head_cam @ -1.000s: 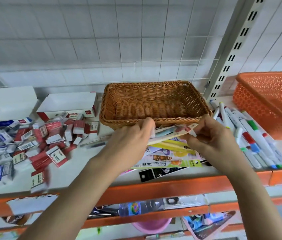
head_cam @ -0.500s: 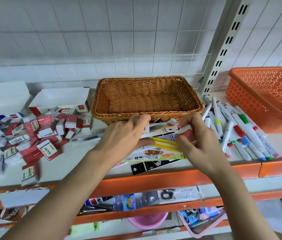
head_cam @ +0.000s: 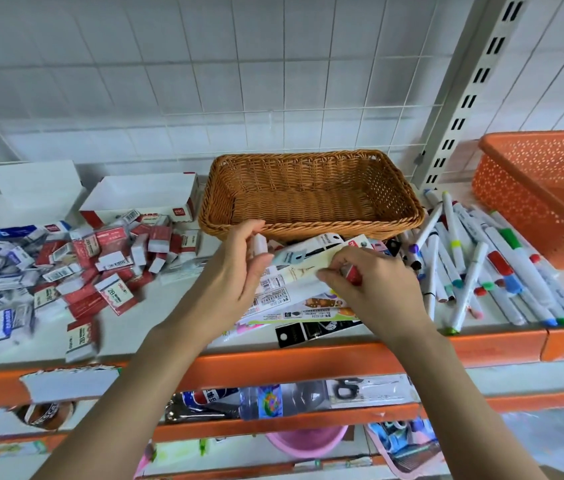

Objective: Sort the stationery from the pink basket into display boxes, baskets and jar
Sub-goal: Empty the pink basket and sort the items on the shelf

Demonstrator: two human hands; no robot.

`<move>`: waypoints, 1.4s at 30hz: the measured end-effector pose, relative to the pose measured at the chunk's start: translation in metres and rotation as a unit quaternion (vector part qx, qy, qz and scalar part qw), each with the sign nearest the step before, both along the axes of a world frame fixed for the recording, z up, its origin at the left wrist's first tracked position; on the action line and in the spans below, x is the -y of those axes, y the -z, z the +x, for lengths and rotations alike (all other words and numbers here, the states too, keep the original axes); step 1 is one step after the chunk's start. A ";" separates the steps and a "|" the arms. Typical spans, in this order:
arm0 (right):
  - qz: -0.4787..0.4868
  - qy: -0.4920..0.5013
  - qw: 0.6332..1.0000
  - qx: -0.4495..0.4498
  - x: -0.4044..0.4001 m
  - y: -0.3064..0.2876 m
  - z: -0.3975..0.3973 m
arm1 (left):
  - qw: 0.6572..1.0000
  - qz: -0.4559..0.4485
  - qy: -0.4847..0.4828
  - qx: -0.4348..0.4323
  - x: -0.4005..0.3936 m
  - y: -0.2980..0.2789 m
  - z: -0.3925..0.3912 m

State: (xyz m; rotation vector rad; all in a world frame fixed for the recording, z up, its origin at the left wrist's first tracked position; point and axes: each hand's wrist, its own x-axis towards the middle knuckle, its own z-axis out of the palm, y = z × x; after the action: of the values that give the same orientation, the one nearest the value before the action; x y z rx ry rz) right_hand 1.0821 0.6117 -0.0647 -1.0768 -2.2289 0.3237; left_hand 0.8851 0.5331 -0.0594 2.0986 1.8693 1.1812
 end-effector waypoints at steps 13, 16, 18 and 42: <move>0.086 -0.027 0.996 0.002 0.006 -0.004 -0.001 | 0.965 -0.168 -0.181 -0.082 0.027 -0.016 -0.014; 0.101 -0.049 0.993 0.020 0.008 -0.009 -0.002 | 0.968 -0.183 -0.141 -0.093 0.020 -0.015 -0.013; 0.113 -0.077 0.989 0.053 0.007 -0.010 -0.006 | 0.973 -0.179 -0.109 -0.092 0.020 -0.013 -0.011; 0.055 -0.115 0.990 0.058 0.015 -0.013 -0.010 | 0.987 -0.119 -0.100 -0.041 0.021 -0.032 -0.025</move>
State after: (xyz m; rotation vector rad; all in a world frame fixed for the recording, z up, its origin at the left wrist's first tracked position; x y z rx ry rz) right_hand 1.0718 0.5966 -0.0518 -0.7994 -2.4503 0.2355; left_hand 0.8598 0.5117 -0.0272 1.8958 2.1783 0.8622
